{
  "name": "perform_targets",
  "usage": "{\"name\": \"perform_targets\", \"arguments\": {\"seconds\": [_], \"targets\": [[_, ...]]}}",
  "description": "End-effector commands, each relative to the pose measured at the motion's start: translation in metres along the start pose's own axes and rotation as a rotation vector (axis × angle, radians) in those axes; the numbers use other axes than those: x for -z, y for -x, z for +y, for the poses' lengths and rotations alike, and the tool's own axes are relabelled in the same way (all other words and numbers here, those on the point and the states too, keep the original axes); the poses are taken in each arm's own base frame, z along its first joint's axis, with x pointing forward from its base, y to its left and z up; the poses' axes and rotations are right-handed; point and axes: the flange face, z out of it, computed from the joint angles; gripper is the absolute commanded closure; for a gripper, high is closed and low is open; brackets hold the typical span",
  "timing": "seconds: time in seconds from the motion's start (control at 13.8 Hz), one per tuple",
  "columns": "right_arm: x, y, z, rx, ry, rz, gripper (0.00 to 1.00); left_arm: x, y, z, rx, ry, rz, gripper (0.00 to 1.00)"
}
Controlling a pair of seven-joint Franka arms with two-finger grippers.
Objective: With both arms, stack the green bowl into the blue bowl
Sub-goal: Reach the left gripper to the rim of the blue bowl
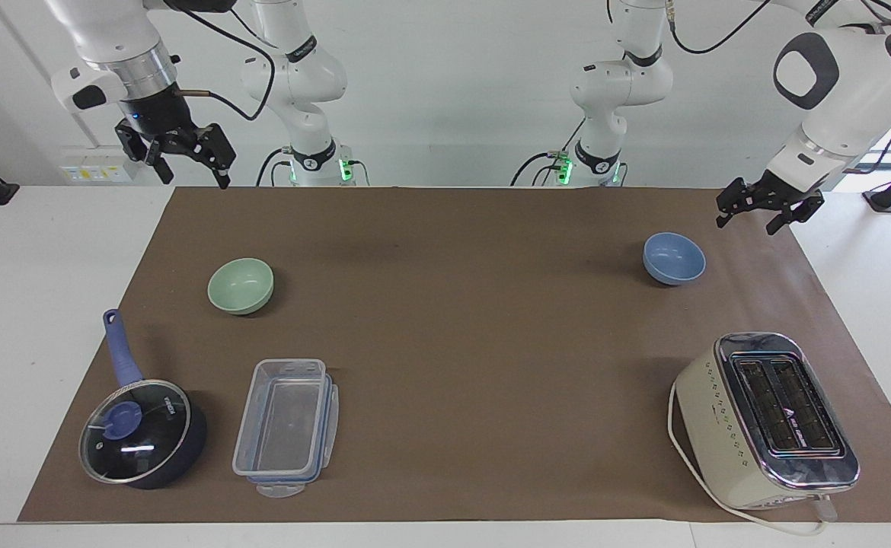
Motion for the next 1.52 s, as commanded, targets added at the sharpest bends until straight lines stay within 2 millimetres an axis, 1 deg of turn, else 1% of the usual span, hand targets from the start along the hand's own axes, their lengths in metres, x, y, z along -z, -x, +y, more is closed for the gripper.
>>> {"name": "perform_targets", "arguments": {"seconds": [0.0, 0.07, 0.22, 0.43, 0.58, 0.65, 0.8, 0.87, 0.94, 1.01, 1.09, 1.23, 1.3, 1.37, 1.45], "targets": [[0.0, 0.007, 0.007, 0.016, 0.01, 0.006, 0.0, -0.038, 0.02, -0.011, -0.009, 0.018, 0.029, 0.0], [0.0, 0.007, 0.006, 0.018, 0.011, 0.005, 0.0, -0.054, 0.023, -0.015, -0.005, 0.023, 0.035, 0.0], [0.0, 0.007, 0.007, 0.016, 0.01, 0.005, 0.0, -0.088, 0.032, -0.016, -0.003, 0.032, 0.036, 0.0], [-0.002, 0.007, 0.007, 0.016, 0.011, 0.002, 0.0, -0.134, 0.048, -0.031, -0.002, 0.033, 0.022, 0.0], [-0.002, 0.007, 0.007, 0.016, 0.011, 0.002, 0.0, -0.152, 0.056, -0.038, 0.005, 0.034, 0.013, 0.0], [-0.002, 0.007, 0.007, 0.016, 0.011, 0.0, 0.0, -0.161, 0.057, -0.041, 0.01, 0.04, -0.003, 0.01], [-0.002, 0.007, 0.006, 0.018, 0.011, 0.0, 0.0, -0.173, 0.065, -0.051, 0.038, 0.045, -0.012, 0.06], [-0.003, 0.007, 0.007, 0.016, 0.011, -0.001, 0.0, -0.178, 0.068, -0.049, 0.043, 0.053, -0.017, 0.1], [-0.003, 0.007, 0.007, 0.016, 0.011, -0.001, 0.0, -0.181, 0.07, -0.048, 0.047, 0.062, -0.023, 0.15], [-0.003, 0.007, 0.008, 0.015, 0.011, -0.001, 0.0, -0.181, 0.069, -0.047, 0.045, 0.065, -0.027, 0.36], [-0.003, 0.007, 0.008, 0.015, 0.011, -0.001, 0.0, -0.18, 0.07, -0.046, 0.043, 0.067, -0.028, 0.63], [-0.003, 0.007, 0.007, 0.016, 0.011, -0.001, 0.0, -0.18, 0.071, -0.046, 0.057, 0.083, -0.028, 0.86], [-0.003, 0.007, 0.008, 0.015, 0.011, -0.001, 0.0, -0.18, 0.071, -0.045, 0.075, 0.113, -0.028, 0.97], [-0.003, 0.007, 0.008, 0.015, 0.011, -0.001, 0.0, -0.18, 0.072, -0.045, 0.074, 0.118, -0.03, 1.0], [-0.003, 0.007, 0.007, 0.016, 0.011, -0.001, 0.0, -0.177, 0.071, -0.044, 0.072, 0.119, -0.026, 1.0]]}}
